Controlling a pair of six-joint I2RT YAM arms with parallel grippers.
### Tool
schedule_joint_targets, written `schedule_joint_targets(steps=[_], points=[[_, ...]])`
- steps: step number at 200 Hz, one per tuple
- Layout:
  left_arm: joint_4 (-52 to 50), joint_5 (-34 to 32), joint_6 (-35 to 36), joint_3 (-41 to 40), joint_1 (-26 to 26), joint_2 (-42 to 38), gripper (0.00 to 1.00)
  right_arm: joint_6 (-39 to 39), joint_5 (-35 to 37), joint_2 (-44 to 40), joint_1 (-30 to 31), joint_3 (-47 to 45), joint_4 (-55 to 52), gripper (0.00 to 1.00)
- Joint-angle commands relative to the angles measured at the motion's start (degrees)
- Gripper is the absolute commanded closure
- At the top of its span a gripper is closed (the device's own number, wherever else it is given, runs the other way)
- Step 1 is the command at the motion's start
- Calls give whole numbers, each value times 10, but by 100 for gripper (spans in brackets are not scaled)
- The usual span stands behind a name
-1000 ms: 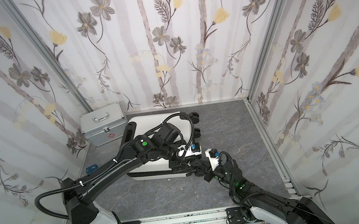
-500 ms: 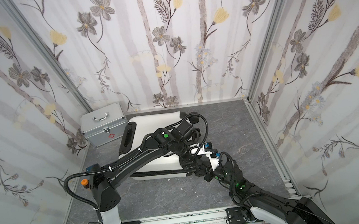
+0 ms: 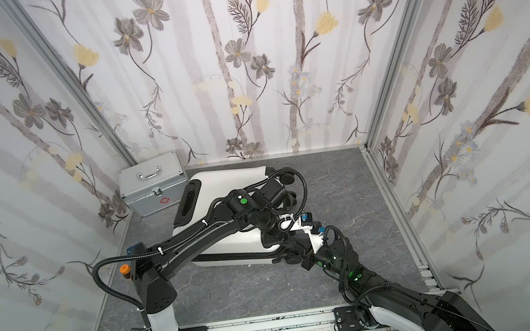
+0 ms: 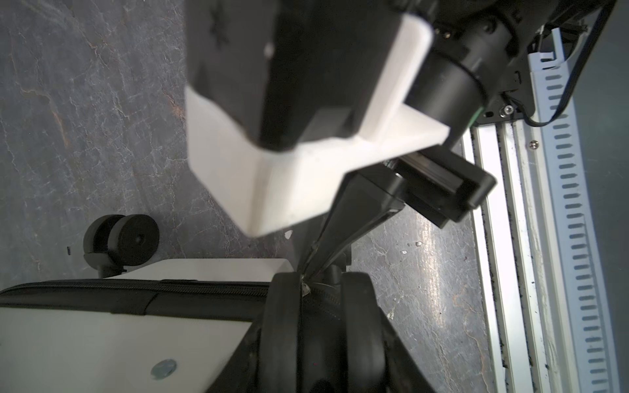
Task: Open the suitcase zippers
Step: Pick up the suitcase from the center of the board, then unzip the zipper on the suitcase.
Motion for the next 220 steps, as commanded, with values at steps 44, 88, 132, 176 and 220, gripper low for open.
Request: schedule_joint_targets(steps=[44, 88, 132, 176, 220], points=[[-43, 122, 25, -94, 1, -149, 88, 8, 64, 33, -31, 19, 18, 100], [-8, 169, 29, -171, 1, -243, 91, 14, 27, 114, -70, 48, 82, 100], [15, 189, 24, -235, 1, -323, 93, 38, 2, 184, -133, 95, 131, 100], [34, 199, 23, -280, -9, -383, 95, 47, -69, 274, -188, 165, 155, 100], [63, 178, 5, -286, -21, -388, 95, 51, -141, 364, -212, 260, 145, 100]])
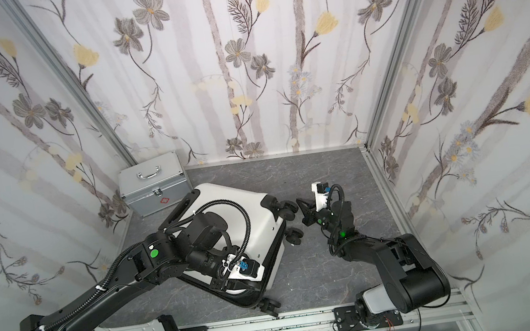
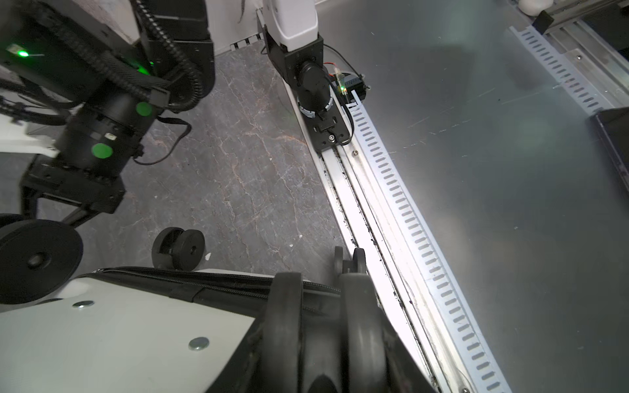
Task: Open the suitcase zippers
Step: Unzip the zipper on the suitcase, then place the suitcase at the center of the board.
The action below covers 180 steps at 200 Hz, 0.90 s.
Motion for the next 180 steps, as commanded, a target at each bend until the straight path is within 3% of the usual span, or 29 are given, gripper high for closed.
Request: schedule_joint_targets(steps=[1, 20, 42, 68, 84, 94, 107, 124, 154, 180], points=[[48, 17, -45, 4, 0, -5, 94, 7, -41, 28, -7, 37, 9, 100], [74, -41, -54, 3, 3, 1, 92, 8, -42, 8, -8, 29, 9, 100], [106, -51, -81, 12, 21, 21, 90, 3, -21, -77, -6, -24, 3, 70], [147, -83, -90, 16, 25, 61, 84, -26, 8, -209, 4, -65, -84, 56], [159, -90, -85, 24, 28, 86, 74, -73, 22, -284, 19, -56, -188, 48], [163, -91, -84, 29, 30, 97, 62, -99, 32, -324, 27, -42, -262, 43], [163, -95, -91, 39, 35, 104, 43, -130, 34, -363, 34, -26, -337, 38], [161, -96, -110, 53, 56, 100, 25, -161, 19, -404, 46, -14, -394, 36], [174, -102, -151, 40, 111, 47, 21, -210, -15, -443, 101, 9, -472, 35], [200, -164, -212, -18, 163, -40, 20, -256, 3, -434, 208, 51, -576, 28]])
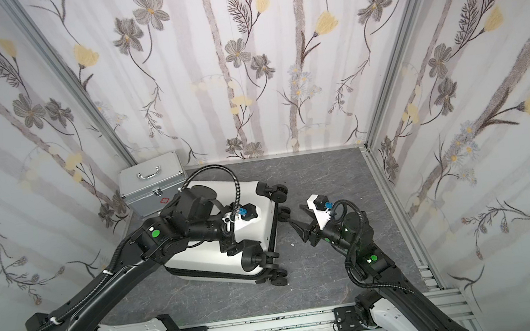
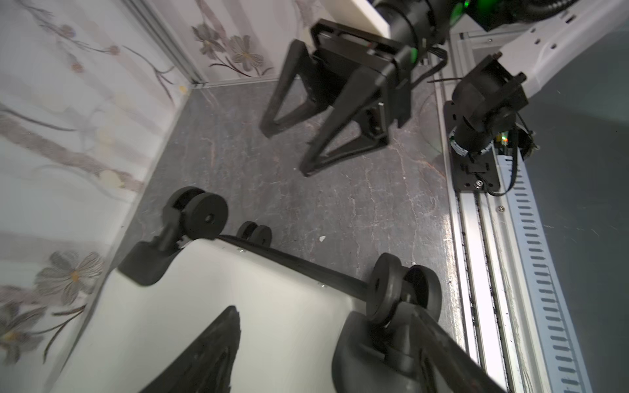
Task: Open the suitcase zippers
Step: Place the suitcase at the center of the board, then open the suitcase at the center of the board.
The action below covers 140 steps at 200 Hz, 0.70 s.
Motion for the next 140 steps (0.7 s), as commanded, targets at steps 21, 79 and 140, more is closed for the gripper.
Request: schedule_joint_targets(steps=[21, 79, 140], points=[[26, -105, -95, -88, 52, -112, 19, -82, 65, 21, 168, 55, -191, 22], [32, -118, -147, -191, 69, -209, 19, -78, 133, 86, 255, 77, -195, 17], [46, -132, -158, -229, 70, -234, 20, -75, 82, 171, 262, 105, -179, 51]])
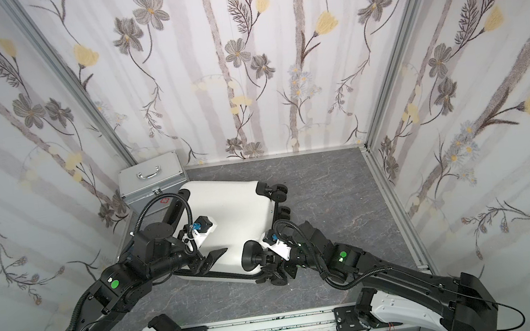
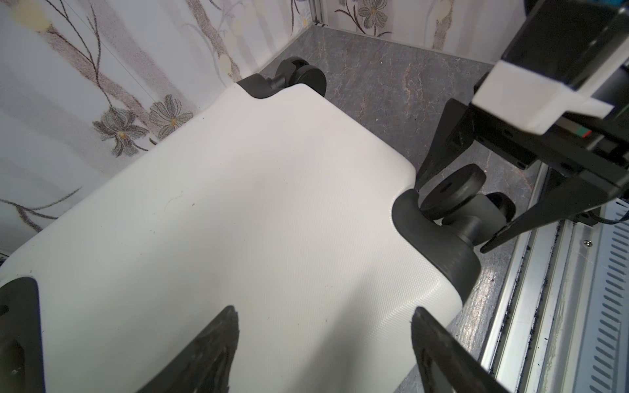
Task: Open the suitcase zippers
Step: Open the suitcase at the center of the board.
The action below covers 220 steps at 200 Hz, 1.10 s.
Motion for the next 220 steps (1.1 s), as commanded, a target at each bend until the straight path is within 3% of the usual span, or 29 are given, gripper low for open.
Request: schedule_joint_targets(steps=[1, 9, 25, 36, 48, 82, 112, 131, 170, 220], points=[[18, -18, -8, -4, 1, -2, 20, -6, -21, 6, 0, 18, 4, 53], [13, -23, -3, -1, 1, -3, 20, -9, -25, -6, -3, 29, -13, 64], [5, -21, 18, 4, 1, -11, 20, -4, -41, -48, -27, 51, -20, 74], [7, -11, 39, -1, 1, -22, 21, 18, -75, -76, -68, 67, -3, 83], [12, 7, 66, -8, 1, -39, 21, 53, -117, -97, -128, 92, 33, 100], [-37, 76, 172, -3, 0, -61, 23, 107, -210, -78, -246, 147, 91, 100], [-129, 121, 293, -1, -3, -21, 27, 121, -288, -28, -300, 203, 98, 100], [-136, 103, 331, -18, -14, 21, 26, 134, -322, -7, -327, 227, 105, 100], [-121, 6, 421, -49, -54, 113, 24, 154, -355, 16, -366, 248, 120, 100], [-54, -19, 423, -68, -65, 207, 25, 199, -385, 28, -402, 250, 163, 100]])
